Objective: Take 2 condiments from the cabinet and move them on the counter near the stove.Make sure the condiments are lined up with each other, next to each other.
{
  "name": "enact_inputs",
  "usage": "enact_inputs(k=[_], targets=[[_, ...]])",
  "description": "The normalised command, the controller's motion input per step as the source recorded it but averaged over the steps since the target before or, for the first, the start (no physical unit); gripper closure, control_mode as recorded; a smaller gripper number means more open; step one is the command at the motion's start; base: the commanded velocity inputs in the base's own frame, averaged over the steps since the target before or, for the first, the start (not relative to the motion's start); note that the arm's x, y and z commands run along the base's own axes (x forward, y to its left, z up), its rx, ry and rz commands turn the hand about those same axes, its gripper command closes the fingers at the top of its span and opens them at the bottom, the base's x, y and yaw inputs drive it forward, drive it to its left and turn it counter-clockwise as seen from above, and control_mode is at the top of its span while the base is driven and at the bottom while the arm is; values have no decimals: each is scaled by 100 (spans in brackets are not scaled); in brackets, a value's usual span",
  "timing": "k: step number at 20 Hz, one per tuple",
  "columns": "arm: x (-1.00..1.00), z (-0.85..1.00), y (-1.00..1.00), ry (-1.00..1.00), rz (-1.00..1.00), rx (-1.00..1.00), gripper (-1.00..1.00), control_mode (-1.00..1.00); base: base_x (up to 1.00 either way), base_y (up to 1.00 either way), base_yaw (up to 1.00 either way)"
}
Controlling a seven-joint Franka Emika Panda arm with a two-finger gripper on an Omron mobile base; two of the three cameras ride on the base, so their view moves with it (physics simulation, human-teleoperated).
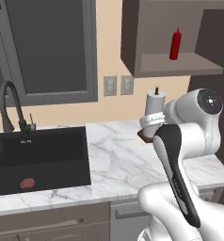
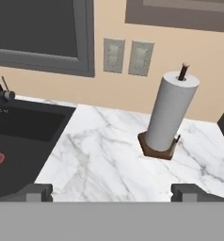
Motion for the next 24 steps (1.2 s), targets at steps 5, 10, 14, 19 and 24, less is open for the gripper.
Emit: enact_inputs(k=[5, 10, 14, 19, 24], targets=[[0, 0, 0, 0, 0, 0, -100, 100, 0, -16, -8], [0, 0, 0, 0, 0, 0, -100, 100, 0, -11, -2], [0, 0, 0, 0, 0, 0, -100, 100, -1, -12, 0], [-5, 36, -52, -2, 0, 0, -100, -100, 0, 0, 0], [-3, 47, -59, -12, 0, 0, -100, -100, 0, 0, 0]])
